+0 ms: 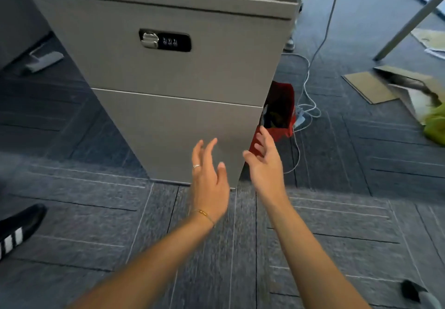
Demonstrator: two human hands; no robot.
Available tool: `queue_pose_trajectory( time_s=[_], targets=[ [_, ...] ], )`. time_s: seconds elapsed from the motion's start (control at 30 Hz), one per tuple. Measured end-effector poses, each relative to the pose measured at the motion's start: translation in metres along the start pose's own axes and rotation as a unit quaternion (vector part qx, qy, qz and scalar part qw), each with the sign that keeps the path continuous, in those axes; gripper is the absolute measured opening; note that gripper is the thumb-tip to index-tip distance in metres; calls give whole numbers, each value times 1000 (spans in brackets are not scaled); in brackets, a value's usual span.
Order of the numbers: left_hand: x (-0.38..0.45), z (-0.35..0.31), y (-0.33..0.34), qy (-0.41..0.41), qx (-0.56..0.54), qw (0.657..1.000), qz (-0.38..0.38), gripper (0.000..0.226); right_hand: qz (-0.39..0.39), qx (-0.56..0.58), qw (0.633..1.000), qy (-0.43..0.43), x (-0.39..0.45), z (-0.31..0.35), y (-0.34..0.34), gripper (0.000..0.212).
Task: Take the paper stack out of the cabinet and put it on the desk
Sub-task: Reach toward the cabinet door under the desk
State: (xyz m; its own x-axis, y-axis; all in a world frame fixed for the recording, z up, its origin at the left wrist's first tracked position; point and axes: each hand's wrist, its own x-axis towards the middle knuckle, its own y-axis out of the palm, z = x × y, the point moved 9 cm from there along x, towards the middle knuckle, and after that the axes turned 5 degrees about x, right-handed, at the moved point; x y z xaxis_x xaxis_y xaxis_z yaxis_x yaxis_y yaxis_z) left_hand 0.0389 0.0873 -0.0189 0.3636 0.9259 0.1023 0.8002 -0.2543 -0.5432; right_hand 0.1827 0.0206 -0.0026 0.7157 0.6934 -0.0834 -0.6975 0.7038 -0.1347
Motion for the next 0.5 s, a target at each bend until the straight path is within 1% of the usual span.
queue_pose_trajectory(
  time_s=[0.07,0.17,0.23,0.3,0.33,0.4,0.5],
  targets=[
    [1,8,15,9,-9,1000,14,56,17,0,1000,-24,8,-4,6,69],
    [1,9,29,12,-10,1000,26,64,-4,-38,997,-62,17,-4,2,66],
    [1,8,36,19,-1,999,28,69,-5,-51,995,-80,23,-3,2,61],
    [-3,8,42,31,13,999,34,69,-11,-53,995,-81,27,-1,0,52],
    [-5,8,46,37,22,998,38,65,-19,-53,995,-80,29,-1,-3,45],
    [-12,8,55,42,52,996,61,49,-33,-67,994,-83,30,1,-8,31],
    [-23,8,65,-5,54,995,83,31,-30,-120,988,-97,25,1,-13,16]
  ],
)
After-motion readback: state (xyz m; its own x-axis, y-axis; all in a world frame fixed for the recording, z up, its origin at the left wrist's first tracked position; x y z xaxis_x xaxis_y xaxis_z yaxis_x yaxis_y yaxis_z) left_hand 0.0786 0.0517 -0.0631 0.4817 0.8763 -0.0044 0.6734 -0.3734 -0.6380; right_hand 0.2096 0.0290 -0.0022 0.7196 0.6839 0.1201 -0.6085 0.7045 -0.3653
